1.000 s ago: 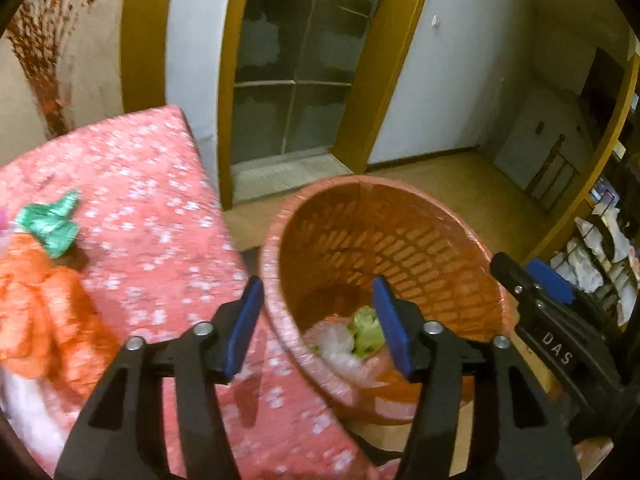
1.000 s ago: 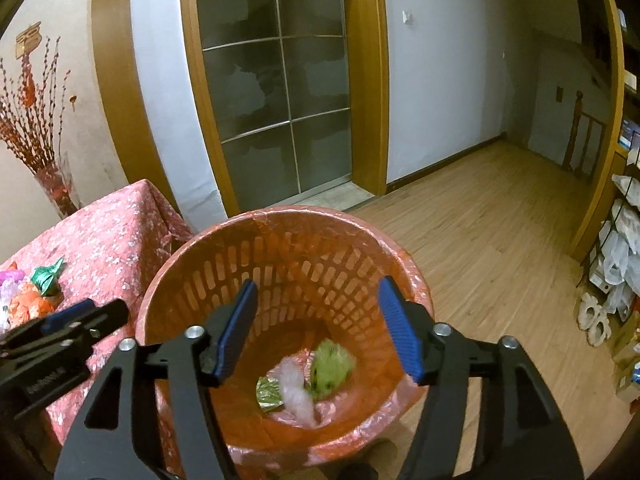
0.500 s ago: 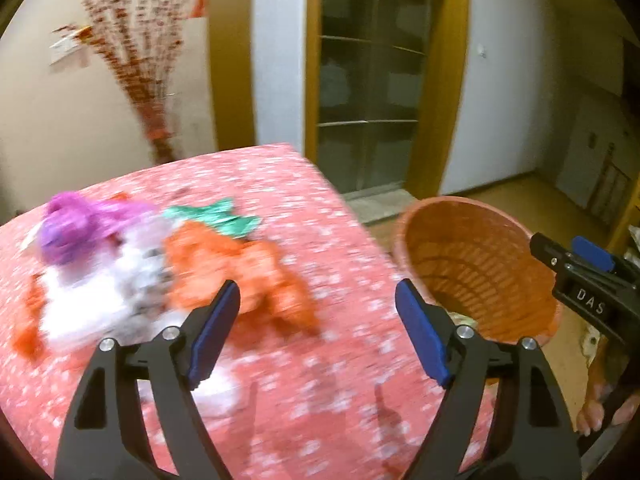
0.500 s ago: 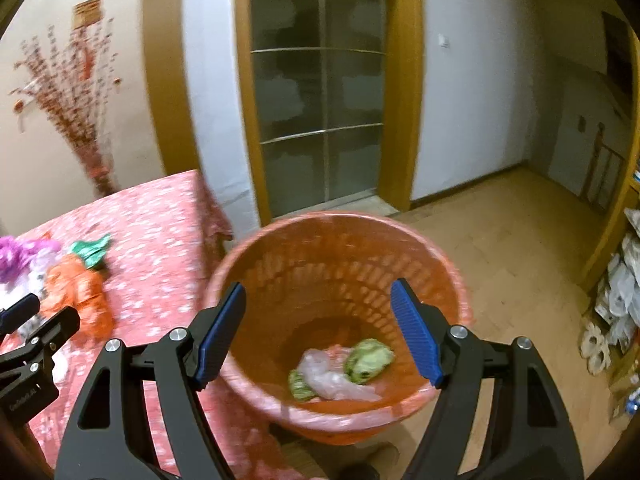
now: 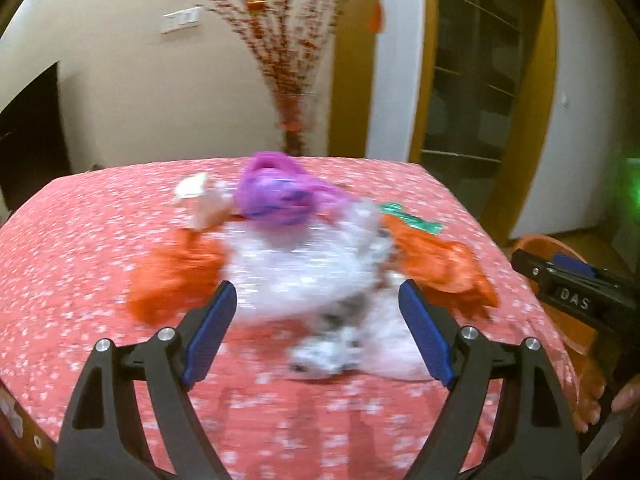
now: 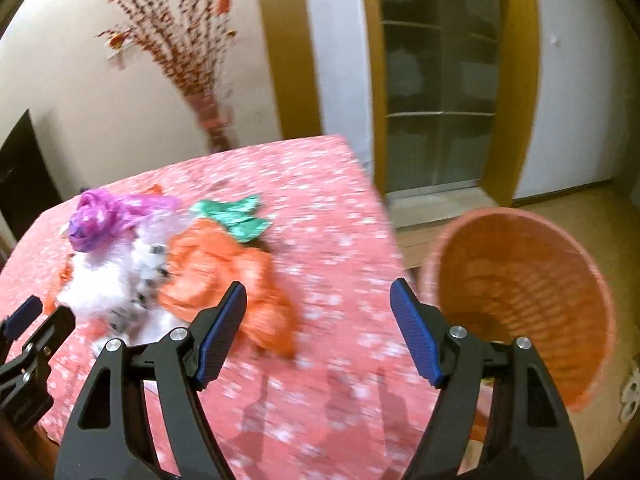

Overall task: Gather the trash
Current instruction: 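Grasp an orange bag with the right gripper while the left gripper grasps another orange bag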

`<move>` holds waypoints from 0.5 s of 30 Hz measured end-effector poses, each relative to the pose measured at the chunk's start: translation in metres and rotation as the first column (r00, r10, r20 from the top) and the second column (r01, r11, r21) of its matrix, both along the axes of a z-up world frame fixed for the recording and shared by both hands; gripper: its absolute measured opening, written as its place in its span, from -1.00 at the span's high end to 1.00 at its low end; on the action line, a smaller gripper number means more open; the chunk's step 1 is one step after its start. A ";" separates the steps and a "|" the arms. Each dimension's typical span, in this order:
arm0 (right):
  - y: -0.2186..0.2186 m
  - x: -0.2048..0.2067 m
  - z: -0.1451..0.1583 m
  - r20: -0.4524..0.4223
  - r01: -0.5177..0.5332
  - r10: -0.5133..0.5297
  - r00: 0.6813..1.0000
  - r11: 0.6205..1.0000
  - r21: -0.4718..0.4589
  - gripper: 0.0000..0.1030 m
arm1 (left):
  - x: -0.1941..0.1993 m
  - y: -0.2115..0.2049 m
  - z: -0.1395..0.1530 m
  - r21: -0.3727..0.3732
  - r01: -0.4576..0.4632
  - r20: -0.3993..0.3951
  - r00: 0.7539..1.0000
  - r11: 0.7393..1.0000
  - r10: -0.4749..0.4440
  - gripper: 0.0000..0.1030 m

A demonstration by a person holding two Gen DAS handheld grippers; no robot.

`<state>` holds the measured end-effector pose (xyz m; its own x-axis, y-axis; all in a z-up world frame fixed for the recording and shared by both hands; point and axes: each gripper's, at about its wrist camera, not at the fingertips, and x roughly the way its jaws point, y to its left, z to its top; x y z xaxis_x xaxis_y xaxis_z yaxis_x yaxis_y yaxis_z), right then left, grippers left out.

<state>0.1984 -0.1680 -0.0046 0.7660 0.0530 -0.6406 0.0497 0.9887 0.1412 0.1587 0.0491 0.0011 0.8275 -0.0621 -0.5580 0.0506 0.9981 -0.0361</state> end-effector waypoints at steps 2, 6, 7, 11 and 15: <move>0.011 0.010 -0.002 -0.015 -0.020 0.020 1.000 1.000 0.013 -0.35 | 0.002 0.016 0.001 -0.012 -0.032 -0.001 0.999 0.999 0.032 -0.59; 0.032 0.031 -0.006 -0.029 -0.056 0.056 0.998 0.998 0.005 -0.31 | 0.002 0.041 -0.003 -0.036 -0.084 -0.018 0.996 0.996 0.083 -0.59; 0.034 0.035 -0.008 -0.039 -0.061 0.061 0.997 0.998 0.001 -0.30 | 0.004 0.047 -0.005 -0.045 -0.093 -0.025 0.995 0.995 0.092 -0.59; 0.041 0.056 -0.028 -0.137 -0.090 0.093 0.986 0.996 0.025 -0.17 | 0.006 0.060 -0.009 -0.062 -0.114 -0.044 0.993 0.992 0.111 -0.59; 0.039 0.062 -0.042 -0.193 -0.106 0.118 0.974 0.992 0.073 0.23 | 0.005 0.067 -0.011 -0.070 -0.126 -0.054 0.991 0.990 0.122 -0.59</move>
